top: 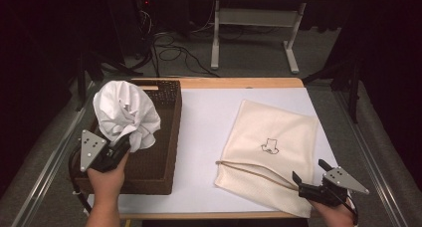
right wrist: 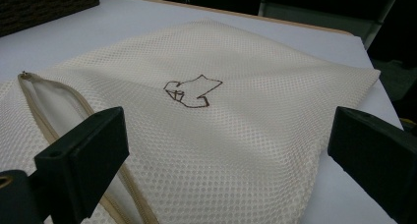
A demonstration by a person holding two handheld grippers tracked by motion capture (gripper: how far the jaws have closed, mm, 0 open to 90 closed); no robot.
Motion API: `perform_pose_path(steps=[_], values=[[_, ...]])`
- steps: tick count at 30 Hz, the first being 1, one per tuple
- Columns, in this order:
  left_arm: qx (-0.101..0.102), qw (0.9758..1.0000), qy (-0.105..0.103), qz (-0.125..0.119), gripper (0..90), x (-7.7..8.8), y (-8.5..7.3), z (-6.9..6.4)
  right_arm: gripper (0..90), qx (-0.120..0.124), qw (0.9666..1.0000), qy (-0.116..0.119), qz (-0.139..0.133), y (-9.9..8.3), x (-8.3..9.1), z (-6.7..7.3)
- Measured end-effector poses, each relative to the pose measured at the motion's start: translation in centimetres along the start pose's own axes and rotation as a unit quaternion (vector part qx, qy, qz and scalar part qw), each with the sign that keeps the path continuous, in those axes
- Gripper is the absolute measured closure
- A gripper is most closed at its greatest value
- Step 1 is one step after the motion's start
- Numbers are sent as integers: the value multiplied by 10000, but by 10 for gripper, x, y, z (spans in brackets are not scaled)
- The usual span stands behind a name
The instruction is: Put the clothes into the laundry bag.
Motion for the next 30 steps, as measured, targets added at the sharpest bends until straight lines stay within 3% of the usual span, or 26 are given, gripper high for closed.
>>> perform_pose_path(steps=[18,30], values=[[-280,9991,-9,-319,701,12,23,-26,39,39,10000,50,15,0,0,1],[-496,9968,-253,-573,700,19,41,-56,53,52,10000,64,14,0,0,2]])
Point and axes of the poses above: each handheld gripper's, and its own axes: x roughly backward along the jaws, y roughly out of its top, z roughly to its left, the point moved 9 cm from there along -x, roughly forward along the jaws, and after that the axes turned 7 degrees about z, right-handed, at the moved point
